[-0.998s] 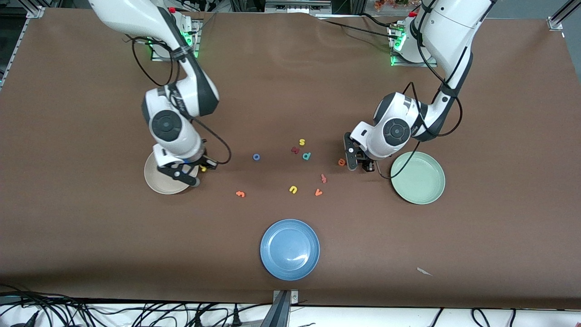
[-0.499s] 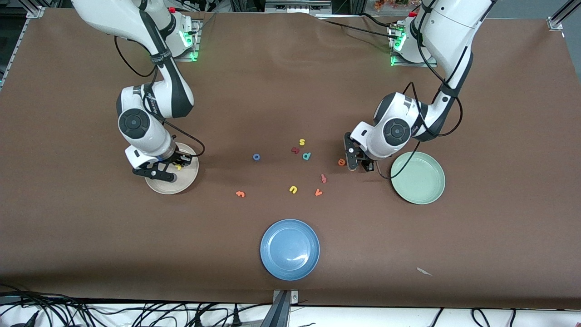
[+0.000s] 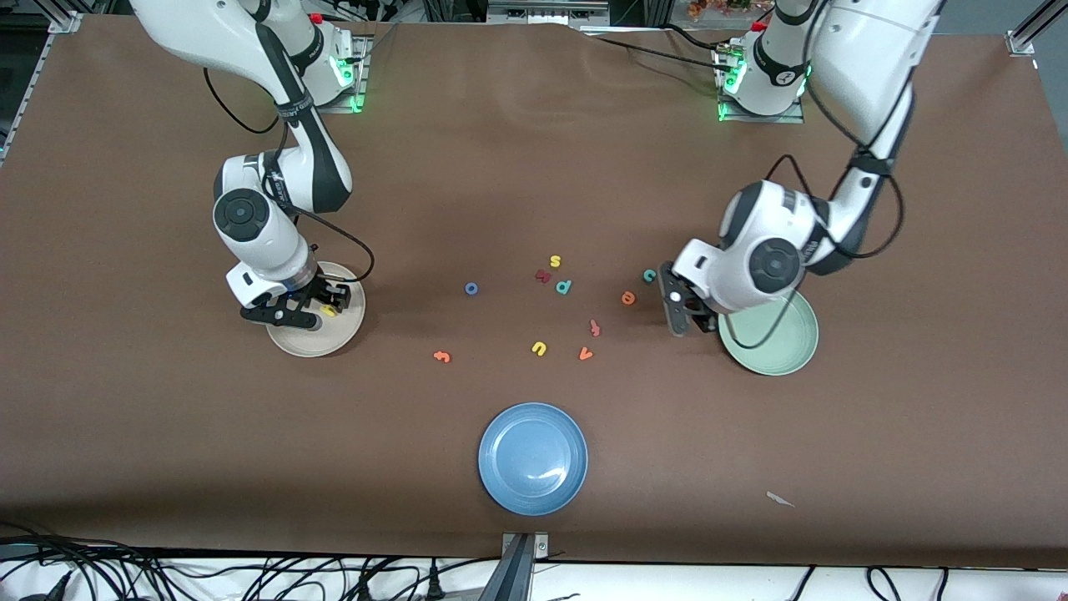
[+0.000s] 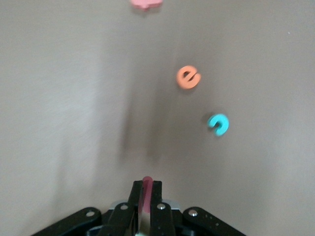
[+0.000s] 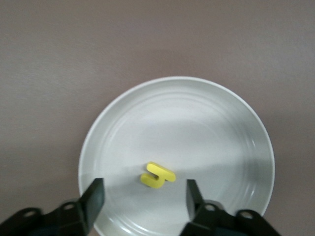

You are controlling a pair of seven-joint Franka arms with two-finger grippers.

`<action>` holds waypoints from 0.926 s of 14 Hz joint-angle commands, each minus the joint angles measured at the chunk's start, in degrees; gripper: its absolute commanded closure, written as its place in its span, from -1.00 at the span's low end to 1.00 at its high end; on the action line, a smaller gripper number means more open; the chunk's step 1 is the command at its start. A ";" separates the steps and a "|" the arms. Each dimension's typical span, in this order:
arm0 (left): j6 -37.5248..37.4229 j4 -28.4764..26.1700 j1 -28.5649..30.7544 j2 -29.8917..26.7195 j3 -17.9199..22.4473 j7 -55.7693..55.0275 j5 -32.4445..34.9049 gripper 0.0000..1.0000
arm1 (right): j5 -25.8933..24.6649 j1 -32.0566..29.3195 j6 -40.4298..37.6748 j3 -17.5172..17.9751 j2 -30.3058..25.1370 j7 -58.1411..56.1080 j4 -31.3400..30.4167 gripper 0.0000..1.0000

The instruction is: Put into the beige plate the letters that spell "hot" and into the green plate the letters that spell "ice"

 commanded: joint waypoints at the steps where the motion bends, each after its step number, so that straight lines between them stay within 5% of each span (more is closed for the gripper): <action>1: -2.43 2.41 6.46 -0.25 0.01 6.30 -0.30 1.00 | 0.94 0.28 -1.15 2.47 -1.12 -2.69 1.05 -1.00; 7: -1.91 4.27 14.40 4.22 0.01 10.10 0.05 0.94 | 0.68 0.54 -2.20 9.95 3.52 -6.37 7.64 -1.00; 8: -1.99 4.00 14.57 4.49 0.01 10.01 -0.04 0.55 | 0.68 0.54 -2.20 10.57 5.19 -8.99 9.22 -1.00; 9: -1.99 3.83 14.58 4.49 0.01 10.01 -0.21 0.39 | 0.59 0.72 -2.20 10.75 6.95 -11.98 10.71 -1.00; 10: -1.99 3.39 14.49 4.23 -0.17 9.23 -0.74 -0.33 | 0.67 0.72 -1.94 11.10 8.36 -13.49 11.86 -1.00; 11: -2.08 3.38 14.40 4.06 -0.26 8.79 -0.83 -0.85 | 0.68 0.72 -2.03 11.62 9.76 -15.07 13.35 -1.00; 13: -2.87 3.21 13.96 3.10 -0.43 7.47 -0.83 -1.00 | 0.68 0.81 -2.29 11.80 12.93 -20.94 17.12 -1.00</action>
